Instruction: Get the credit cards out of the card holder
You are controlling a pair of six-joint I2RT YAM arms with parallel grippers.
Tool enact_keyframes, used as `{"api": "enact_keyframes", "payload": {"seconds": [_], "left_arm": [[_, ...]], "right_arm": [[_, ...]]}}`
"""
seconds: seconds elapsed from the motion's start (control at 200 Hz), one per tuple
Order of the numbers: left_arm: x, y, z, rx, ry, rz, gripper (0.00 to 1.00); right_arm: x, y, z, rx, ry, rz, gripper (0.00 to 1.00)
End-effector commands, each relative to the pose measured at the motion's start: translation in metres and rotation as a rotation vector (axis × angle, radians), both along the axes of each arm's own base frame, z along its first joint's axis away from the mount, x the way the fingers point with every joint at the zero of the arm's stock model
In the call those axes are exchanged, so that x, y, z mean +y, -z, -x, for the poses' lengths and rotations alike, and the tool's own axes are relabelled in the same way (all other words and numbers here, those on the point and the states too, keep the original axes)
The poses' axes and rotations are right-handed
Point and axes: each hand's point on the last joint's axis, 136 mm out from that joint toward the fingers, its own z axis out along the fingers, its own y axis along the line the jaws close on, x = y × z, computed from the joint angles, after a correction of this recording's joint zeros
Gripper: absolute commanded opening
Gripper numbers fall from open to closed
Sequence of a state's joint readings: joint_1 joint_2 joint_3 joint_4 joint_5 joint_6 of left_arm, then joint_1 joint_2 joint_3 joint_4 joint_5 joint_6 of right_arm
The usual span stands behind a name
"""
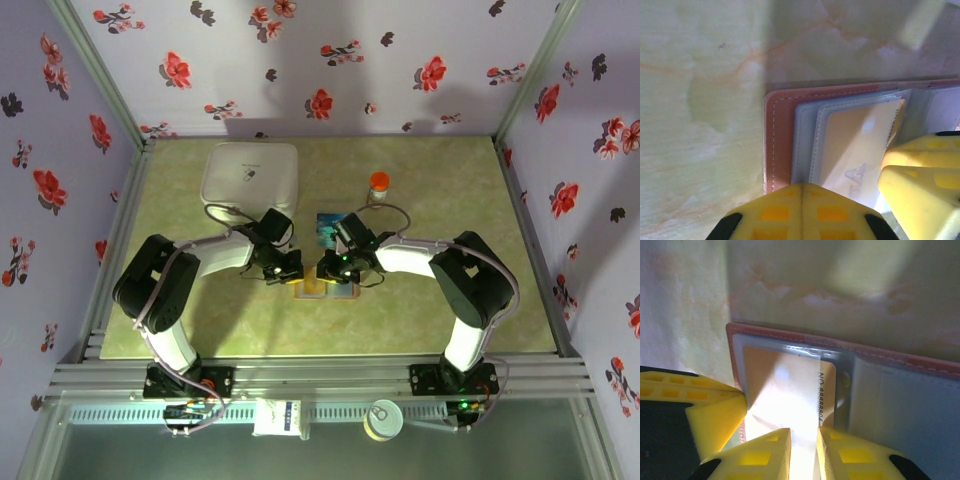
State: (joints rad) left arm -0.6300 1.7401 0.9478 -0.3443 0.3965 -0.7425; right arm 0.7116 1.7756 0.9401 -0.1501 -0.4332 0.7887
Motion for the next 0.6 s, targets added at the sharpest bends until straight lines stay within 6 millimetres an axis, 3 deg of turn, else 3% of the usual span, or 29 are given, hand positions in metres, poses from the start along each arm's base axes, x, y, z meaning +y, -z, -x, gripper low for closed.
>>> {"api": "enact_keyframes", "payload": {"seconds": [0.0,0.205,0.595], "left_arm": [[0.015,0.021,0.011,0.041,0.014,-0.069,0.00],[0.015,0.014,0.009,0.029,0.011,-0.064,0.00],[-0.001,-0.028,-0.004,-0.036,0.012,0.012,0.00]], "right_arm": [[-0.017,0.007,0.003,0.002,0.003,0.105,0.23],[-0.015,-0.002,0.001,-0.015,-0.002,0.098,0.24],[-0.015,-0.030,-0.002,-0.072,0.007,0.048,0.25]]}}
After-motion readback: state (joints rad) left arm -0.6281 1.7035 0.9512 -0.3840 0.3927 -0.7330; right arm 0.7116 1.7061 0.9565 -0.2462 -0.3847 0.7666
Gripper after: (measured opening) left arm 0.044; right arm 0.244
